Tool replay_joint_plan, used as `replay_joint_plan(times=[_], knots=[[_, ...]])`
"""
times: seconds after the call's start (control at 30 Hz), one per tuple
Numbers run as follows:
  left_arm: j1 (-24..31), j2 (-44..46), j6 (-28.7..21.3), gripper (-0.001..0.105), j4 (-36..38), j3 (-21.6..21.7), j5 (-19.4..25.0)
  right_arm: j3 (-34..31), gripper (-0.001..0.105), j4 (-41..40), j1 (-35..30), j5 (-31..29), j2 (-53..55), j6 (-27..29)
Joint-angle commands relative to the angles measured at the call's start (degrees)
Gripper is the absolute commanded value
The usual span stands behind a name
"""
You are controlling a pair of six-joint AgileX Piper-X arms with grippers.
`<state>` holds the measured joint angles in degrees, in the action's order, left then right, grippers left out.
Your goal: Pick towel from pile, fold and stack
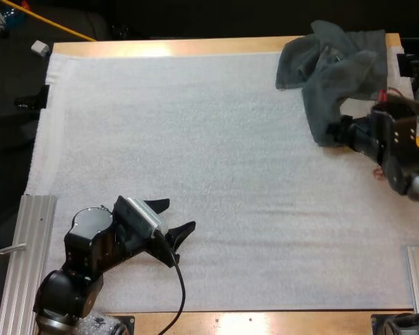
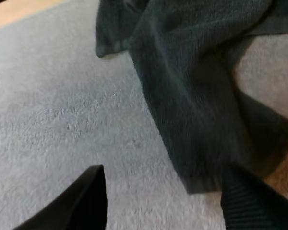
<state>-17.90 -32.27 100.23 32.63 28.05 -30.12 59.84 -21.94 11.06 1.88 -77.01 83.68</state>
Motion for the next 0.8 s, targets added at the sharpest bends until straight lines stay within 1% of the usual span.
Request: replay_joint_plan(times=[0.0,0.13,0.23,0.43,0.67,0.73,0.77], knots=[[0.2,0.3,0.8,0.068,-0.8,0.2,-0.1,4.0,0.052,1.1,0.0,-0.5,-5.9,-0.7],[0.2,0.2,1.0,0.068,-1.0,0.3,-0.5,10.1,0.052,2.2,-0.2,-2.3,-18.2,-1.8],[-0.2,0.1,0.8,0.068,-0.5,0.4,-0.6,10.8,0.051,2.1,-0.1,-2.2,-19.0,-1.7],[-0.3,-0.2,1.0,0.068,-0.4,0.5,-0.7,13.9,0.051,1.4,0.0,-3.1,-25.5,-1.8],[-0.3,-0.3,1.0,0.068,-0.3,0.4,-1.2,14.0,0.051,2.1,-0.1,-3.5,-30.7,-2.3],[-0.2,-0.3,1.0,0.068,-0.2,0.4,-1.4,13.8,0.05,2.2,-0.1,-3.6,-31.4,-2.5],[-0.2,-0.3,1.1,0.068,-0.1,0.5,-1.6,13.8,0.046,2.2,-0.1,-3.5,-31.7,-2.6]])
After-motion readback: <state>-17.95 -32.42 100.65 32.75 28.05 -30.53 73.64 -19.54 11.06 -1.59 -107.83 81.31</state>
